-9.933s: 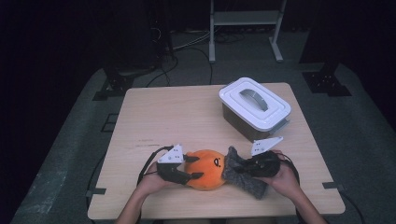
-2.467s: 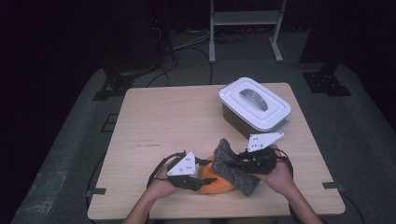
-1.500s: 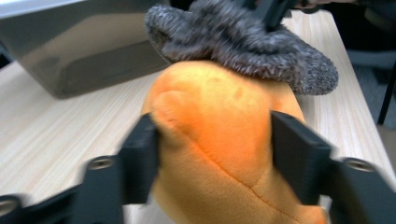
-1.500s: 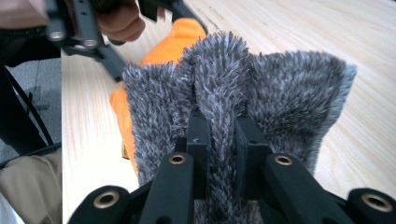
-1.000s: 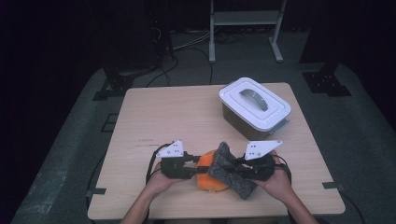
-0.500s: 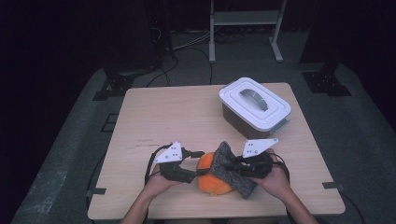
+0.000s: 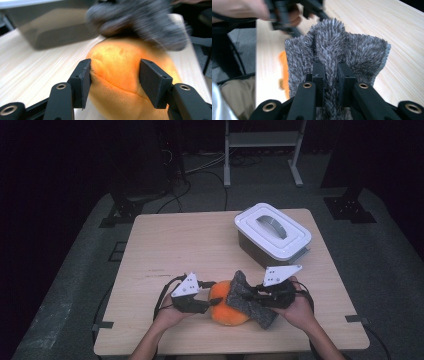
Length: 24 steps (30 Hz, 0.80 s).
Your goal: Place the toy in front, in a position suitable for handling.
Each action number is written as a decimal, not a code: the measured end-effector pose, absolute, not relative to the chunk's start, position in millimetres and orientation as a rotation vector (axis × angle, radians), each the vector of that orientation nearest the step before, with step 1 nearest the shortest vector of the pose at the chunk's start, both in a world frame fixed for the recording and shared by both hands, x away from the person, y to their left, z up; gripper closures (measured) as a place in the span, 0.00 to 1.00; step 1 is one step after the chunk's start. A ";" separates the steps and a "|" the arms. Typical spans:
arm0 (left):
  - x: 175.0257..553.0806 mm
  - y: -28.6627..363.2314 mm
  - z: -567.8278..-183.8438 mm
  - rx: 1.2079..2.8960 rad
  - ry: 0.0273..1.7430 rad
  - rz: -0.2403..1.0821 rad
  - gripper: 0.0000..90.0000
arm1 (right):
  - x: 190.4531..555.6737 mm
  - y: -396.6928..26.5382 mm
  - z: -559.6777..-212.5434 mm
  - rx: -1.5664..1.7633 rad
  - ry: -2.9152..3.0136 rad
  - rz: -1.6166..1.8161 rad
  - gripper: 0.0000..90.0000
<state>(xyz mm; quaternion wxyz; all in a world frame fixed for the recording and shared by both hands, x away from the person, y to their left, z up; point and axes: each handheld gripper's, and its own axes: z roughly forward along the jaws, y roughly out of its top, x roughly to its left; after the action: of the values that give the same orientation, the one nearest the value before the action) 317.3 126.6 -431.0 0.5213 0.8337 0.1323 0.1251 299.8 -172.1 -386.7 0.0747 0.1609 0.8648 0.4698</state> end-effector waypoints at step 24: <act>325.4 124.6 -431.5 1.940 0.358 0.274 0.56 | 297.5 -169.5 -389.4 0.491 2.590 1.328 0.87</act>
<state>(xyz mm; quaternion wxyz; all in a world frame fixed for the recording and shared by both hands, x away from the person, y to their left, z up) 325.4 124.6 -431.5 0.5438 0.8174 0.1510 0.1153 297.5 -169.5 -389.4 0.0948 0.1657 0.8734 0.4480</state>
